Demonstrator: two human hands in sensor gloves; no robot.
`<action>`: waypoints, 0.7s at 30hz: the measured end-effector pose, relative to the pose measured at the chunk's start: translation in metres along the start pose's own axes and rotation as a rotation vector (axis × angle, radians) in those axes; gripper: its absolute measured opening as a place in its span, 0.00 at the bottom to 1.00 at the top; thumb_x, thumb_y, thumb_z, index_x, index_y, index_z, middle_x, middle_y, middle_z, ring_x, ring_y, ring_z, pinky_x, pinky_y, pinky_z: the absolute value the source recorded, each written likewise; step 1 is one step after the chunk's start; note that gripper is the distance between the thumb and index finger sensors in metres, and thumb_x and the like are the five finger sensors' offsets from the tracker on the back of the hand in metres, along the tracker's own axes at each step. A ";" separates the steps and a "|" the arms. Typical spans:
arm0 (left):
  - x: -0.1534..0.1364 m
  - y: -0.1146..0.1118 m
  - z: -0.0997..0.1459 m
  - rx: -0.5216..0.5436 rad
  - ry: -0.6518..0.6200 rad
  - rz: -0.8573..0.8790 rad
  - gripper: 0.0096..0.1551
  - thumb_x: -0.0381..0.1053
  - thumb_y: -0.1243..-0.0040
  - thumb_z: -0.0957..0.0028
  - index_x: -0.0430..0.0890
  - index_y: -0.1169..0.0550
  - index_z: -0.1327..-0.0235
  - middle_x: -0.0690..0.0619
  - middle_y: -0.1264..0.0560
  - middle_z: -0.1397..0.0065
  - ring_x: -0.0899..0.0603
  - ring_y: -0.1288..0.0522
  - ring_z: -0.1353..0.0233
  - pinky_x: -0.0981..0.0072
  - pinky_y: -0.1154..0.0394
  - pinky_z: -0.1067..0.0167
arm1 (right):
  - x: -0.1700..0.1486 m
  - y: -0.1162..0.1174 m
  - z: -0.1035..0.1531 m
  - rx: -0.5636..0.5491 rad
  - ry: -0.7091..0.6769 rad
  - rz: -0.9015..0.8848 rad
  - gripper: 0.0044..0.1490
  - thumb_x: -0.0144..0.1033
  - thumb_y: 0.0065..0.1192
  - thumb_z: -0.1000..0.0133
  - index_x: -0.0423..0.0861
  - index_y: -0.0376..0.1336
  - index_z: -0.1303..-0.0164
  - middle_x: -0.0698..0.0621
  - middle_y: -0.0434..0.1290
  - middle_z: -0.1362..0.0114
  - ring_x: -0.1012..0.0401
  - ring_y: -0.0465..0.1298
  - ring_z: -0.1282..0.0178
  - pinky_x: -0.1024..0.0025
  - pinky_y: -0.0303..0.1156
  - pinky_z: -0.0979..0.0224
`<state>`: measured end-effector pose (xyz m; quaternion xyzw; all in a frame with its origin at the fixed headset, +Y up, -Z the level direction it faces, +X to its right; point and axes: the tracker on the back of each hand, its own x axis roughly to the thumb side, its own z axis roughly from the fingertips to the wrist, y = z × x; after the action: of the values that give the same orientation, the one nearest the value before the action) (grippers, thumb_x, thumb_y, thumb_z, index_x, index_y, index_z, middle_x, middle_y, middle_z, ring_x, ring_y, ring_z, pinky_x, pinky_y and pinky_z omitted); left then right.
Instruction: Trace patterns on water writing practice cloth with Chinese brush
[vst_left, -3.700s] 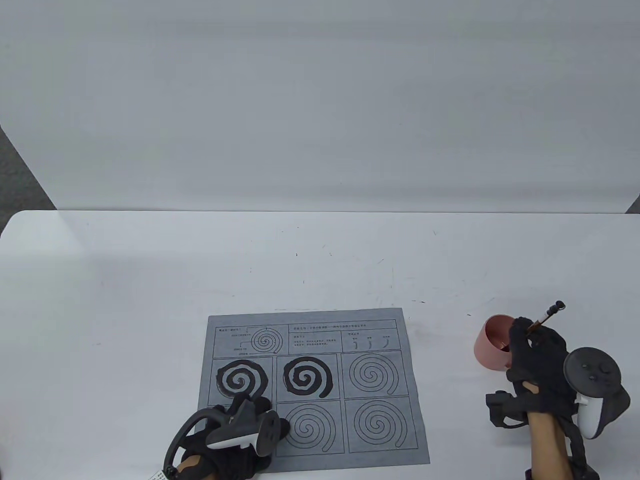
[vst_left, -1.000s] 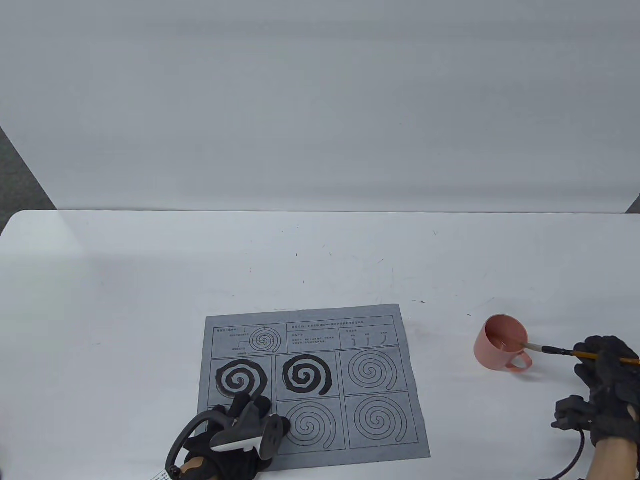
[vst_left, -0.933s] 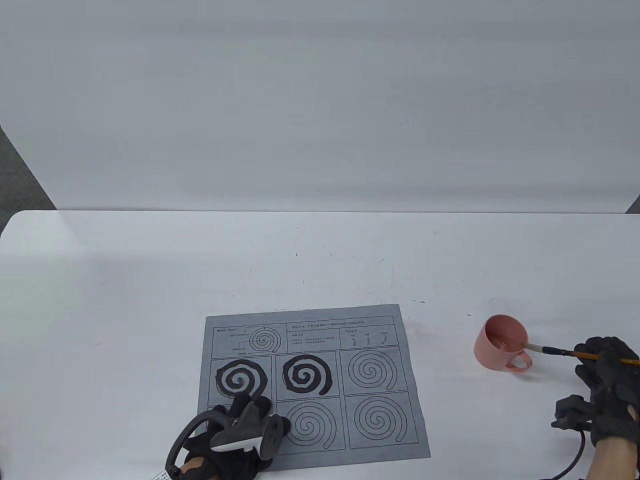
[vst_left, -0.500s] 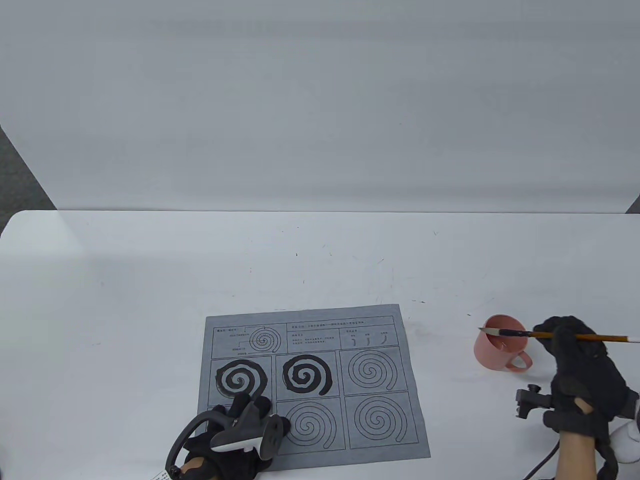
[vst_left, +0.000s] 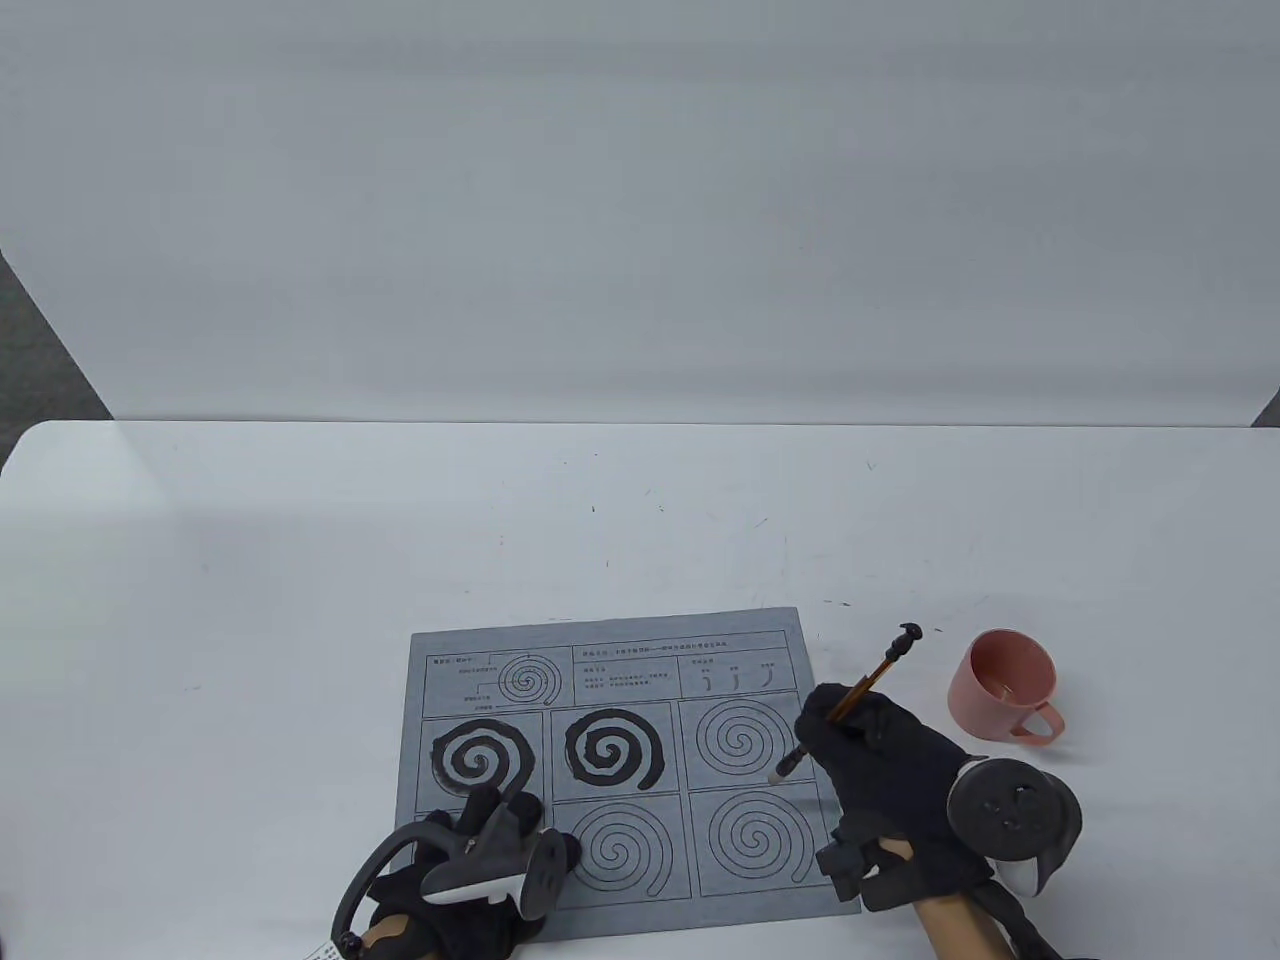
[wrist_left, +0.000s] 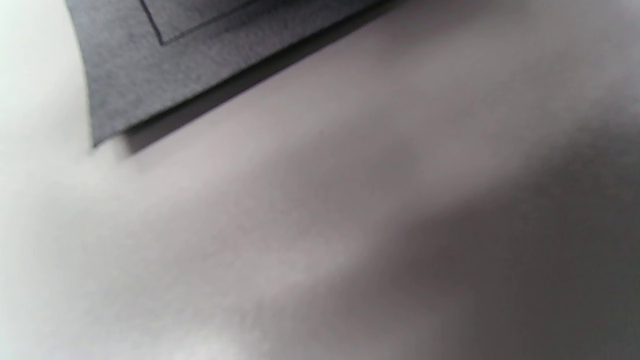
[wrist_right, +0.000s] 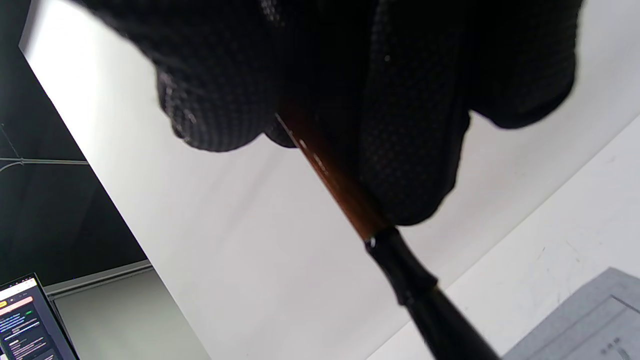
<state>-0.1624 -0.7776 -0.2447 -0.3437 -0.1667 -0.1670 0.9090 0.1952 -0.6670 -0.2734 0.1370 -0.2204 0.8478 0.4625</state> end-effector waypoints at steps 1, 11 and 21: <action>0.000 0.000 0.000 0.000 0.000 0.001 0.44 0.66 0.71 0.57 0.75 0.78 0.42 0.55 0.83 0.25 0.33 0.78 0.19 0.27 0.61 0.23 | -0.002 0.001 0.000 0.004 0.010 -0.005 0.24 0.41 0.76 0.52 0.40 0.75 0.53 0.41 0.86 0.49 0.50 0.89 0.60 0.49 0.80 0.50; 0.000 -0.001 -0.001 -0.001 0.002 0.008 0.44 0.66 0.71 0.57 0.76 0.78 0.42 0.55 0.83 0.25 0.33 0.78 0.19 0.27 0.62 0.23 | -0.023 0.001 0.002 -0.053 0.067 -0.035 0.22 0.39 0.74 0.51 0.43 0.75 0.50 0.42 0.86 0.45 0.49 0.88 0.55 0.48 0.79 0.46; 0.000 -0.001 -0.002 -0.002 0.003 0.014 0.44 0.66 0.71 0.57 0.76 0.78 0.42 0.55 0.83 0.25 0.33 0.78 0.19 0.27 0.62 0.23 | -0.023 0.017 0.001 -0.006 -0.009 -0.029 0.23 0.30 0.69 0.51 0.39 0.72 0.45 0.38 0.82 0.40 0.46 0.87 0.48 0.45 0.77 0.42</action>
<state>-0.1626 -0.7796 -0.2451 -0.3454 -0.1627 -0.1615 0.9100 0.1933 -0.6917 -0.2867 0.1425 -0.2228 0.8398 0.4741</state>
